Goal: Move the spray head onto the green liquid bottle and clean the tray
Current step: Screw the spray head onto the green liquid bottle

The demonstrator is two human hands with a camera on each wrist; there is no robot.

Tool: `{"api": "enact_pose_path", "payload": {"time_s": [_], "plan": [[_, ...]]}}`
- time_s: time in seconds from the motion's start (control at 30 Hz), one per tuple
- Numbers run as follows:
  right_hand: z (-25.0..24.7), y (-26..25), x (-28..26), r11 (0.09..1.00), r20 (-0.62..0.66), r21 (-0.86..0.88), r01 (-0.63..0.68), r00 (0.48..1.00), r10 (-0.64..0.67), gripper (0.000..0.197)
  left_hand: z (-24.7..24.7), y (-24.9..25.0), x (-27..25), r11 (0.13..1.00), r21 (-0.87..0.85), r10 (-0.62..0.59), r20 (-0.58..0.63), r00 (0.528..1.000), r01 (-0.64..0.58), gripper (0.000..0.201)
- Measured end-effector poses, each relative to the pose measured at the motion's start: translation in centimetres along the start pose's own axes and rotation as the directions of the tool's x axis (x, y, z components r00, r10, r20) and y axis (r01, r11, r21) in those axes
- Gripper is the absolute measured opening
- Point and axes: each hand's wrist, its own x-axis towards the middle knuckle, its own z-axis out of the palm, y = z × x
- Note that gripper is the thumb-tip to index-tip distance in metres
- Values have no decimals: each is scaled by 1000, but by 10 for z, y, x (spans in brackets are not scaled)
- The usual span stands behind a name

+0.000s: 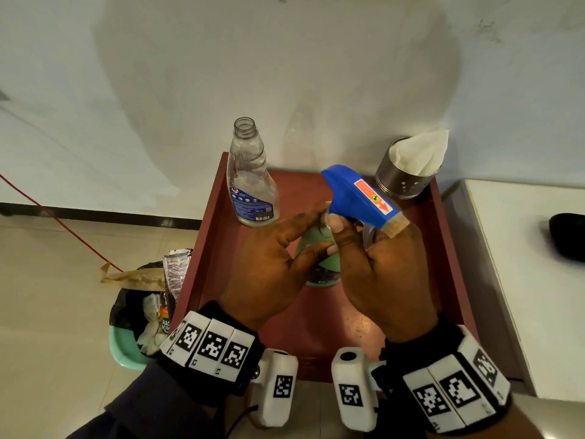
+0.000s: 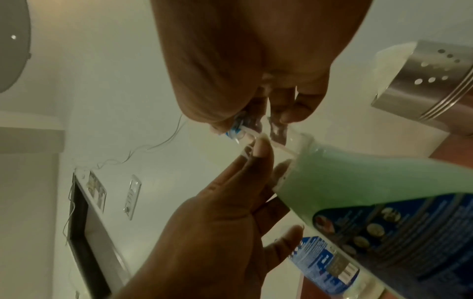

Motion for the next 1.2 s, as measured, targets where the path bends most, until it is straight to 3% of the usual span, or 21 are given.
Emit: {"api": "enact_pose_path", "payload": {"time_s": [0.1, 0.27, 0.47, 0.63, 0.77, 0.83, 0.9, 1.0, 1.07, 1.2], "plan": [[6, -1, -3, 1000, -40, 11, -24, 999, 25, 22, -1, 1, -1, 1000, 0, 4, 5, 1000, -4, 49], [-17, 1, 5, 996, 84, 91, -6, 996, -2, 16, 3, 9, 5, 1000, -15, -2, -1, 1000, 2, 52], [0, 2, -2, 1000, -55, 15, -15, 998, 16, 23, 6, 9, 3, 999, 27, -17, 2, 1000, 17, 46], [-22, 5, 6, 991, 118, 128, 43, 991, -58, 17, 4, 10, 5, 1000, 7, -9, -14, 1000, 9, 51], [-6, 4, -1, 1000, -33, -1, 31, 999, -31, 25, 6, 10, 2, 999, 45, -12, -17, 1000, 13, 52], [-3, 0, -3, 997, -35, 78, 7, 999, -4, 24, 6, 10, 1, 999, 46, -2, -19, 1000, 3, 53], [-13, 0, 0, 973, 66, 229, -3, 998, -12, 7, 6, 9, 1, 999, 41, 14, -29, 999, -12, 54], [-34, 6, 9, 924, 184, 381, 35, 977, -113, 14, 5, 8, 3, 1000, 18, 6, -28, 1000, -6, 55], [-44, 13, 13, 906, 137, 420, 56, 983, -124, 22, 5, 8, 3, 1000, 20, -6, -34, 999, 7, 56], [-44, 20, 14, 923, 31, 366, 121, 989, -141, 19, 8, 6, 2, 1000, 11, -13, -72, 997, 14, 56]]}}
